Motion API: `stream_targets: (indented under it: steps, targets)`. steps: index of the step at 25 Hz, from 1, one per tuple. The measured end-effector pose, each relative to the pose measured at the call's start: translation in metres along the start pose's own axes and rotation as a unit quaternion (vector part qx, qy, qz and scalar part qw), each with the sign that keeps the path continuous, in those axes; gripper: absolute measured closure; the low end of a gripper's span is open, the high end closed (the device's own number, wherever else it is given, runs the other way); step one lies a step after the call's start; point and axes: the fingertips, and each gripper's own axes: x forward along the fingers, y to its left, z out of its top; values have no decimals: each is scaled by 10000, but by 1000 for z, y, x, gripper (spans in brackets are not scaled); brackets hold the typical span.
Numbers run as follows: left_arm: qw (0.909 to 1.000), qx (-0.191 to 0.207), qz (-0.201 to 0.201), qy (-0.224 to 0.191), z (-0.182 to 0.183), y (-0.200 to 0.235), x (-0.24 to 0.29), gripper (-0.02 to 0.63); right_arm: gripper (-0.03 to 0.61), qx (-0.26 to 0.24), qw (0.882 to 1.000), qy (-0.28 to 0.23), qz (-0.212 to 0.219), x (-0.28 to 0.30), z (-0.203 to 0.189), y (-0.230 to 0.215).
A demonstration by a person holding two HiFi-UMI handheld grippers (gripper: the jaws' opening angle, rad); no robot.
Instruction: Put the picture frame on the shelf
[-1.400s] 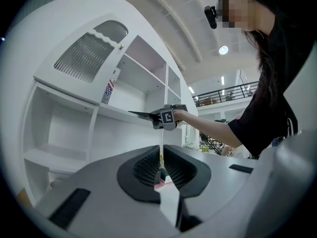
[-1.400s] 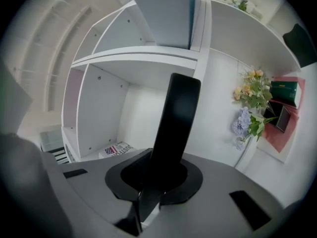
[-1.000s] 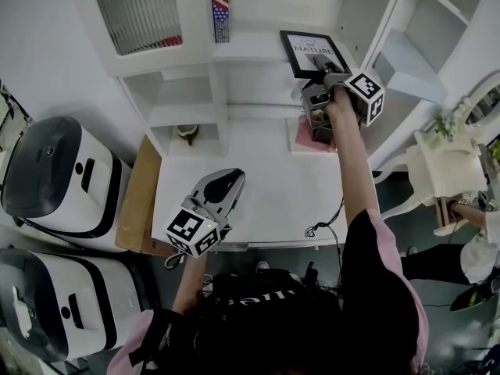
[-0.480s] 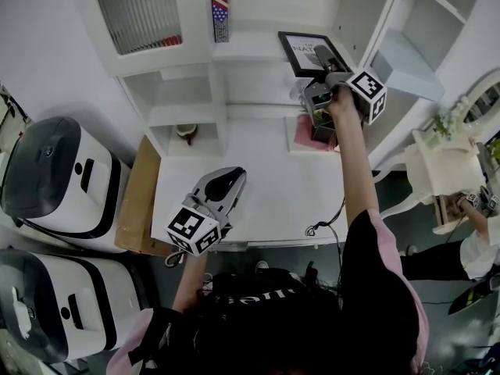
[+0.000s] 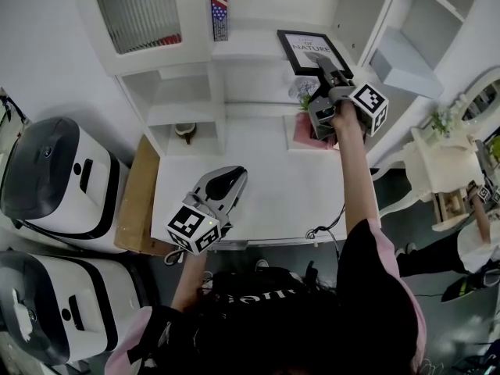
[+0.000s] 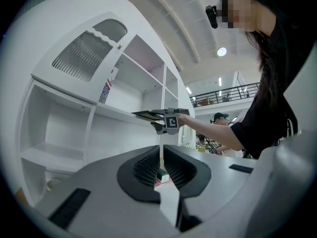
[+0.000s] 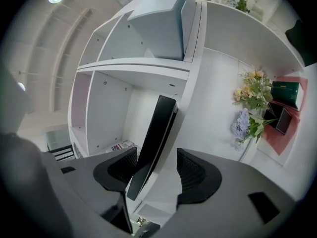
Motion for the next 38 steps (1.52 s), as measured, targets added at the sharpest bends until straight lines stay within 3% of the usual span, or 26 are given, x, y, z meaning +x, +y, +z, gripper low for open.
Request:
stream_targets:
  steps: [7,15,19,30,38]
  targets:
    - [9998,-48,-174,30,-2,-6,0,580,331,-482,9981,141,369,-36,-17,22]
    - [9986,-140,-499,121,-9,-20,-7,580,331,-1204,9825,1010,1000,-93,-95,42]
    - [9973,-208,-679,169,-13,-28,-16,580,333,-1617,9745,1239,937,-120,-138,40]
    - [9926,-404,-1104,288,-23,-44,-71,580,337,-1584,9768,1333,550,-195,-249,31]
    - [9877,-591,-1361,488,-43,-51,-121,580,419,-1965,9723,1262,-3,-243,-311,28]
